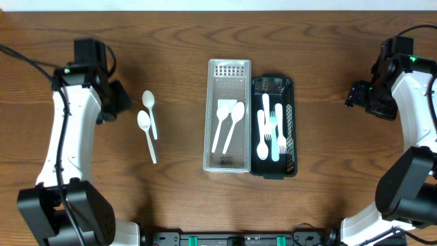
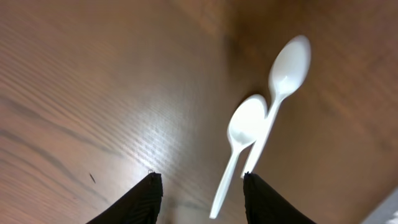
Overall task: Pack container
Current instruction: 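Move the left gripper to the remaining spoons and grasp one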
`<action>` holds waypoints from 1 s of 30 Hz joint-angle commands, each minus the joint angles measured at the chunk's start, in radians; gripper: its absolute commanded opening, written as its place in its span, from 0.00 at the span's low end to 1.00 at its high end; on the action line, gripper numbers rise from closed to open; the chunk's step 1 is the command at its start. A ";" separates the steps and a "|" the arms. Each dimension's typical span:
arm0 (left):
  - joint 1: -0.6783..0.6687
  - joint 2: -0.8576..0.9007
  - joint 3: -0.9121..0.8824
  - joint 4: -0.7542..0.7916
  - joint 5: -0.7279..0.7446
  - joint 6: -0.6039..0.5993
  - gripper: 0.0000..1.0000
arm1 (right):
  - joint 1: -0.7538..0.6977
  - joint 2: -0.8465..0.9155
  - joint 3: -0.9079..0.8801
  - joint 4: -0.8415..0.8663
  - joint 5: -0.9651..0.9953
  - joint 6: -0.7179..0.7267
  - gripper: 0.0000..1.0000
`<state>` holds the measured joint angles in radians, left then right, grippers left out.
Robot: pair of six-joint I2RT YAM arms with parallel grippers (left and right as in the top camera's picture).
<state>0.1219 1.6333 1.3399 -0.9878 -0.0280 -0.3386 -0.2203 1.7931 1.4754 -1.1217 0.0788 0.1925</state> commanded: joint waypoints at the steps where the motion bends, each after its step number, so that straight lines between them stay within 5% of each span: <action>1: -0.016 0.013 -0.113 0.044 0.059 0.051 0.45 | -0.010 0.008 -0.004 -0.002 -0.002 -0.014 0.77; 10: -0.040 0.013 -0.317 0.216 0.108 0.076 0.47 | -0.010 0.008 -0.004 -0.015 -0.002 -0.014 0.77; 30: -0.082 0.064 -0.325 0.299 0.108 0.084 0.47 | -0.008 0.008 -0.004 -0.008 -0.002 -0.014 0.77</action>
<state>0.0612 1.6588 1.0172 -0.6930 0.0757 -0.2790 -0.2203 1.7931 1.4750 -1.1320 0.0788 0.1925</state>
